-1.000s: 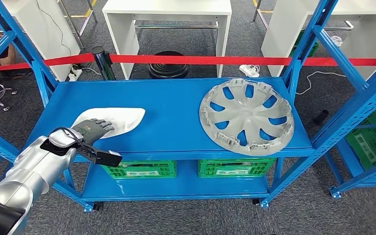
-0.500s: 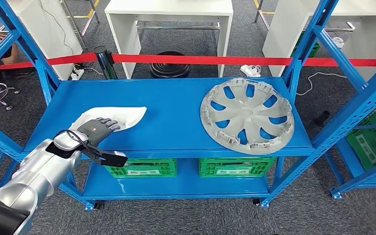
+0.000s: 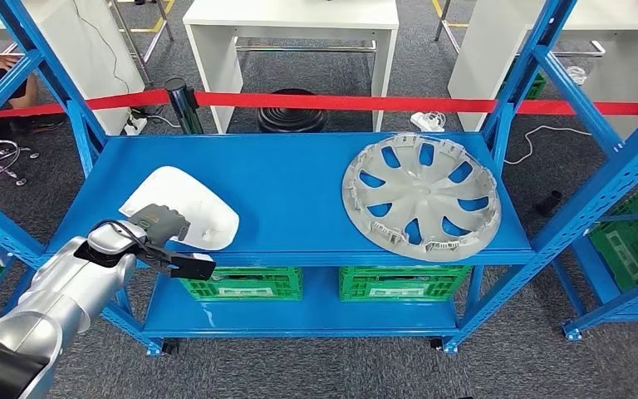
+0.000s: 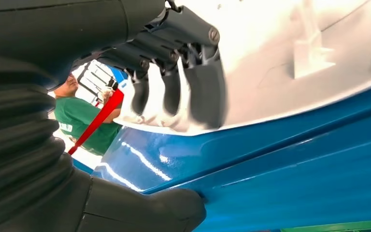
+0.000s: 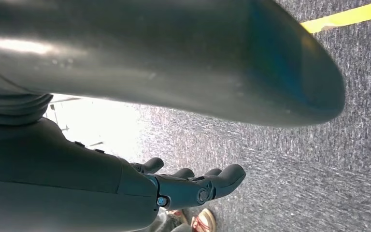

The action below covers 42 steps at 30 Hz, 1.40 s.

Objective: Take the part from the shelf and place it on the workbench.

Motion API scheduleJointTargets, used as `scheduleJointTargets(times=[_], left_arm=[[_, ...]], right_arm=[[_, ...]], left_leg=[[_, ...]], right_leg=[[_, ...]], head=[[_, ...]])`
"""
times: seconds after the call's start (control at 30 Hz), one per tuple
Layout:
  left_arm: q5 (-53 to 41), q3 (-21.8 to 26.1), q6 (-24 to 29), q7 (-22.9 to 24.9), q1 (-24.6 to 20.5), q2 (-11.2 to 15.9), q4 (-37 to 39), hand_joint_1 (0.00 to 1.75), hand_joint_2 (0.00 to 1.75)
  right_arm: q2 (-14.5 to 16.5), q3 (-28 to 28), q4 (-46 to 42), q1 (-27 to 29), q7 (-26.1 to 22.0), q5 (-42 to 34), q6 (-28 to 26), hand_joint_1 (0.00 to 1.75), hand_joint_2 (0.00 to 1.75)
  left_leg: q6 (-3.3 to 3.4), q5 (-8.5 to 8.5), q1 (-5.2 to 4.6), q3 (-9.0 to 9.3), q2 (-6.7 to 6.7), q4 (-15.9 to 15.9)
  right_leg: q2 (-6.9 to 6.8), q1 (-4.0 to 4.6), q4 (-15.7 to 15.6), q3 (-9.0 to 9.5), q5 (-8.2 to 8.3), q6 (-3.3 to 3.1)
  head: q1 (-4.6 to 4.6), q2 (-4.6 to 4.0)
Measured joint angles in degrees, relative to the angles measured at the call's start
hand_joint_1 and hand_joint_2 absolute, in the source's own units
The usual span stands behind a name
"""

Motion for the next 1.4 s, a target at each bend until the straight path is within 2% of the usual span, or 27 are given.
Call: scheduleJointTargets(times=[0.27,0.33,0.37,0.4,0.5,0.57,0.7,0.73,0.93,1.17,1.4], left_arm=[[0.0,0.8,0.0,0.0,0.0,0.2,0.0,1.74,1.75],[0.0,0.9,0.0,0.0,0.0,0.3,0.0,1.43,1.75],[0.0,0.9,0.0,0.0,0.0,0.3,0.0,1.14,1.75],[0.0,0.9,0.0,0.0,0.0,0.3,0.0,1.15,1.75],[0.0,0.9,0.0,0.0,0.0,0.3,0.0,1.53,1.75],[0.0,0.9,0.0,-0.1,0.0,0.3,0.0,1.17,1.75],[0.0,1.0,0.2,-0.2,0.0,0.5,0.0,0.11,1.75],[0.0,1.0,0.5,-0.2,-0.1,0.5,0.0,0.0,1.75],[0.4,2.2,3.8,-0.5,-1.6,0.7,-0.5,0.0,1.75],[0.9,2.7,4.5,-0.6,-2.2,0.7,-0.7,0.0,1.75],[2.5,4.4,9.0,-1.1,-2.5,-0.1,-1.0,0.0,1.75]], right_arm=[[0.0,0.0,0.0,0.0,0.0,0.1,0.1,0.0,0.0],[0.0,0.0,0.0,0.0,0.0,0.1,0.1,0.0,0.0],[0.0,0.0,0.0,0.0,0.0,0.1,0.1,0.0,0.0],[0.0,0.0,0.0,0.0,0.0,0.1,0.1,0.0,0.0],[0.0,0.0,0.0,-0.1,0.0,0.1,0.1,0.0,0.0],[0.0,0.0,0.0,-0.1,0.0,0.1,0.2,0.0,0.0],[0.0,0.0,0.0,-0.1,0.0,0.1,0.2,0.0,0.0],[0.0,0.0,0.0,-0.1,0.0,0.1,0.2,0.0,0.0],[0.0,0.0,0.0,0.0,0.0,0.0,0.2,0.0,0.0],[0.0,0.0,0.0,-0.1,0.0,0.0,0.2,0.0,0.0],[0.0,0.0,0.0,-0.1,0.0,-0.2,-0.1,0.0,0.0]], left_leg=[[0.03,0.17,0.0,-0.23,0.02,0.0],[0.03,0.17,0.0,-0.24,0.02,0.0],[0.03,0.18,0.0,-0.25,0.02,0.0],[0.02,0.2,0.0,-0.27,0.01,0.0],[0.01,0.27,0.0,-0.36,-0.03,0.0],[0.02,0.34,0.0,-0.45,-0.04,0.0],[0.0,0.51,0.0,-0.65,-0.05,0.0],[-0.01,0.53,0.0,-0.68,-0.03,0.0],[-0.03,0.54,0.0,-0.68,0.09,0.0],[-0.08,0.45,0.0,-0.69,0.08,0.0],[-0.11,0.34,0.0,-0.69,0.1,0.0]], right_leg=[[0.01,0.0,0.0,-0.22,0.15,0.03],[0.02,0.0,0.0,-0.24,0.16,0.03],[0.01,0.0,0.0,-0.25,0.16,0.03],[0.01,0.0,0.0,-0.27,0.16,0.03],[-0.02,0.01,0.0,-0.34,0.2,0.04],[-0.04,0.01,0.0,-0.42,0.25,0.04],[-0.07,0.02,0.0,-0.63,0.43,0.01],[-0.05,0.02,0.0,-0.66,0.47,0.0],[0.09,-0.01,0.0,-0.72,0.56,-0.01],[0.15,-0.03,0.0,-0.75,0.48,-0.02],[0.21,-0.03,0.0,-0.79,0.4,-0.03]], head=[[0.0,0.0],[0.0,0.0],[0.0,0.0],[0.0,0.0],[0.0,0.01],[0.0,0.01],[0.0,-0.01],[0.01,-0.01],[-0.01,-0.01],[0.01,0.0],[-0.01,-0.01]])
